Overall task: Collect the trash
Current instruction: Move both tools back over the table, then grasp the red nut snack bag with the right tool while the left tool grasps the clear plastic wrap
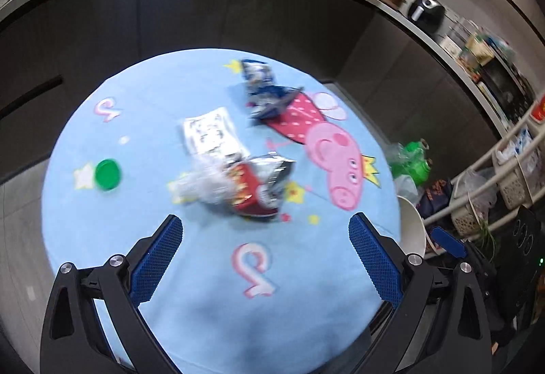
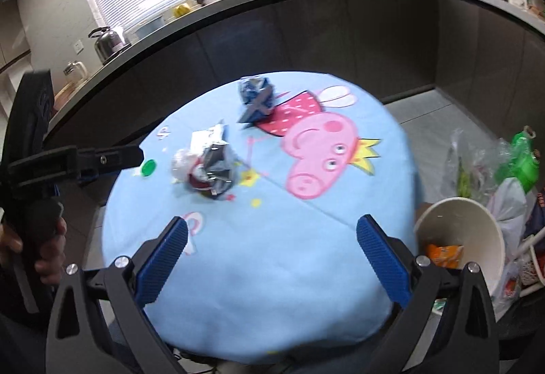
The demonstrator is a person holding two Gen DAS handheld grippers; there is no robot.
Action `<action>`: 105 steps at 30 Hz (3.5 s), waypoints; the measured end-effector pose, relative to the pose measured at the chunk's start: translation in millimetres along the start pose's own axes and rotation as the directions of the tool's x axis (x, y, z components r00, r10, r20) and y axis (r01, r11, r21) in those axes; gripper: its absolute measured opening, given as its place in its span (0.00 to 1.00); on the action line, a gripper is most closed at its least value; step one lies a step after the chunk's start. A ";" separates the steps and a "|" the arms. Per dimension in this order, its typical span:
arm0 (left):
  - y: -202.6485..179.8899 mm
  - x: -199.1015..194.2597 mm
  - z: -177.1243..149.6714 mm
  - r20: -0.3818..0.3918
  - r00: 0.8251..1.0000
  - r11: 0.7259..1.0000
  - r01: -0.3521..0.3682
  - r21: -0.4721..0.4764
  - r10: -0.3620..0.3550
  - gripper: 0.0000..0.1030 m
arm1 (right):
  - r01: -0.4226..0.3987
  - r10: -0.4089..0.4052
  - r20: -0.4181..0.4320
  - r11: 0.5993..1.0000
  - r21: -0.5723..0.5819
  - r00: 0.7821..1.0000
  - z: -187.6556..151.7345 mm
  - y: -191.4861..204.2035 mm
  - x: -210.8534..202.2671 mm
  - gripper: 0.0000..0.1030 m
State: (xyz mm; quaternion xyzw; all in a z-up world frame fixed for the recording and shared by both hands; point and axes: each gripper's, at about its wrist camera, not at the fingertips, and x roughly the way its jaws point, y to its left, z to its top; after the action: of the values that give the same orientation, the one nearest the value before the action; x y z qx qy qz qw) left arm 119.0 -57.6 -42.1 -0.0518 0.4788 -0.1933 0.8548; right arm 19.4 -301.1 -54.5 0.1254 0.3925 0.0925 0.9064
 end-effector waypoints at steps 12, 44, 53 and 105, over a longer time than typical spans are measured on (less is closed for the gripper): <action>82.3 -17.7 -21.1 0.018 1.000 0.992 -0.009 -0.125 0.012 0.91 | -0.061 0.057 -0.128 0.998 -0.028 0.990 23.0 63.6 70.8 0.78; 93.0 22.8 -4.6 -0.008 0.997 0.987 0.074 -0.141 -0.076 0.90 | 0.000 0.003 -0.181 1.000 0.014 0.984 15.7 48.9 103.1 0.36; 64.6 76.2 30.1 -0.041 0.998 0.997 0.054 -0.063 -0.057 0.75 | 0.012 -0.005 -0.164 0.999 0.043 0.986 11.9 35.4 86.1 0.37; 37.5 10.8 -19.6 -0.073 0.980 0.982 0.187 0.021 -0.185 0.05 | -0.035 0.036 -0.072 0.999 0.019 0.997 7.8 36.8 37.4 0.39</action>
State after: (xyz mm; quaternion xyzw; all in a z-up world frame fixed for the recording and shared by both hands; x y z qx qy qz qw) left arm 118.2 -25.3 -71.5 -0.0776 0.4989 -0.2806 0.8163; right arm 47.8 -257.3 -64.1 0.1371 0.4236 0.1095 0.8887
